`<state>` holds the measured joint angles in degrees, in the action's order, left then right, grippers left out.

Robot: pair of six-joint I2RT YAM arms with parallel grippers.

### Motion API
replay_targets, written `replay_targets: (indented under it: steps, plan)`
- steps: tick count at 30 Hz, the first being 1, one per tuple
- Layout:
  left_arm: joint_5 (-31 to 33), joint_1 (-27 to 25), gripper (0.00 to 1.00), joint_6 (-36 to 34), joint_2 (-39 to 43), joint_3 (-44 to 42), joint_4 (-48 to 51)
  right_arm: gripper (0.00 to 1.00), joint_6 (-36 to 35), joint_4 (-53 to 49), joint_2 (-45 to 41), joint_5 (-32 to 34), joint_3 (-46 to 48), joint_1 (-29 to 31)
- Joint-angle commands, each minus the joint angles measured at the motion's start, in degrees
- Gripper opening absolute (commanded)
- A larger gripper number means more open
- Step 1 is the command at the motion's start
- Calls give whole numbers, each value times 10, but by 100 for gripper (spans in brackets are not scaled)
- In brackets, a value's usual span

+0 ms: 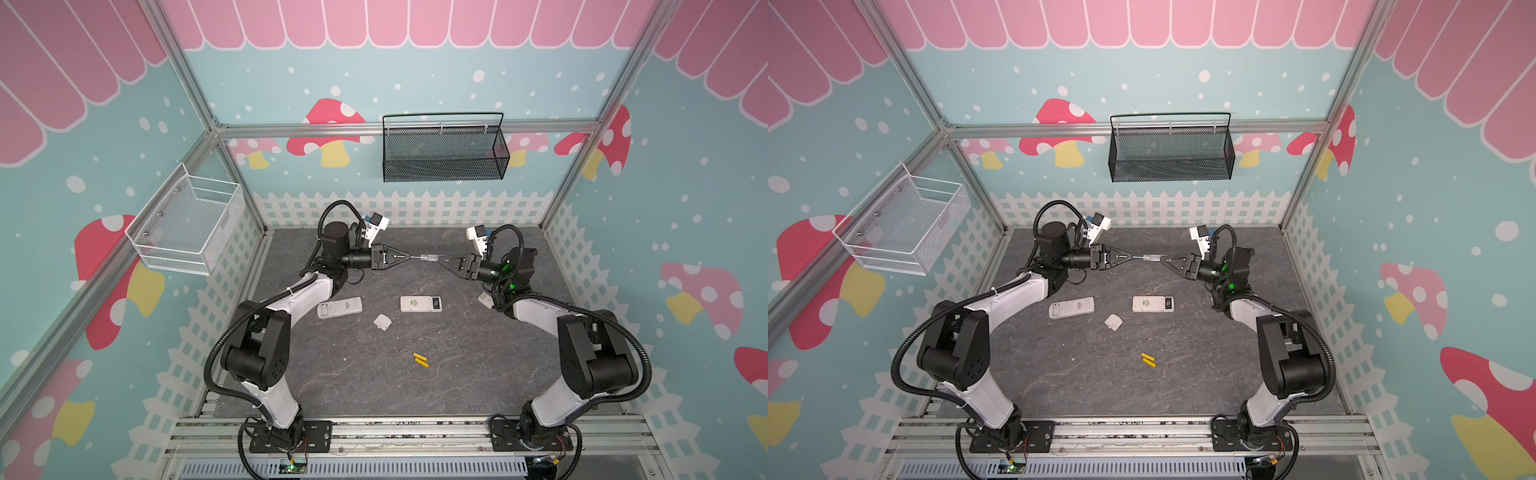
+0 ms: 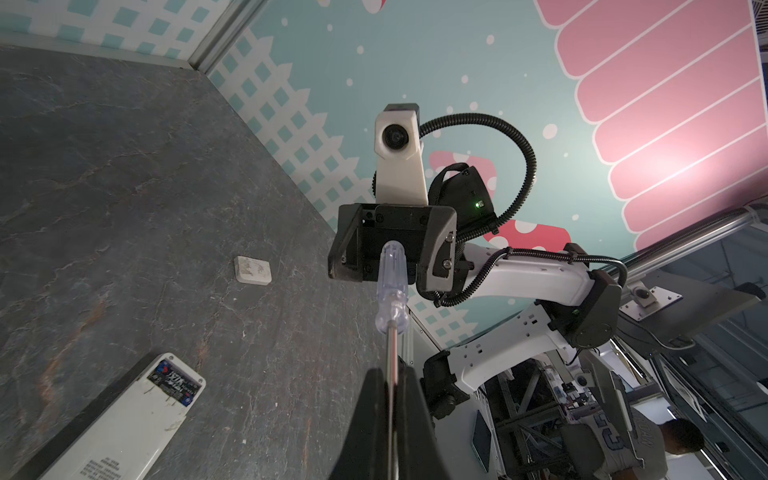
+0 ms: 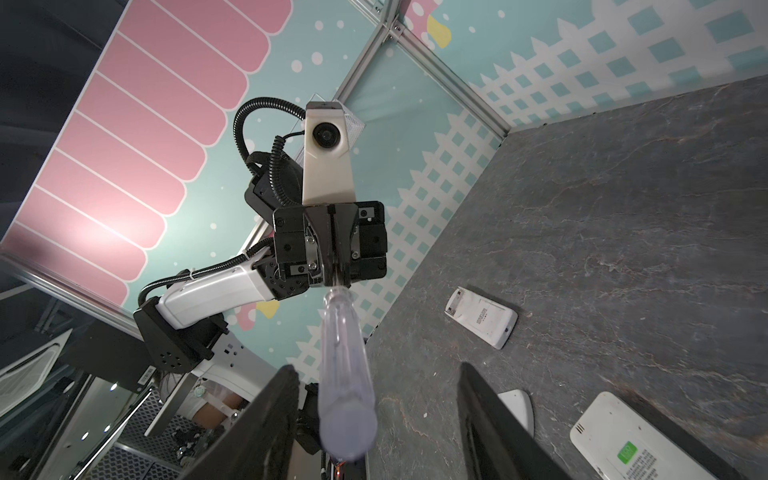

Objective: Unload the batteries from the remote control
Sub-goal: 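Bring the right gripper to the screwdriver handle and grasp it from the left gripper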

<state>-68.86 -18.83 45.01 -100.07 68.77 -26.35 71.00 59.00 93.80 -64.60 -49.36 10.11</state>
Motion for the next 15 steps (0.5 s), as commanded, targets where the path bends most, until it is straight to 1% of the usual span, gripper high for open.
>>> replay_targets:
  steps: [1,5,7,11,13,15]
  plan:
    - [-20,-13,0,-2,-13,19,-16,59,26,30,13,-7,-24,8]
    - [-16,-17,0,-2,-22,26,-15,55,25,31,17,-25,-35,22]
    - [-16,-17,0,1,-24,32,-13,49,28,31,21,-25,-34,25]
    - [-21,-15,0,-8,-30,42,-1,43,24,31,23,-32,-28,27]
    - [-19,-14,0,-7,-34,43,-1,38,25,31,29,-32,-26,28]
    - [-21,-14,0,-5,-36,47,2,31,29,32,33,-31,-28,28]
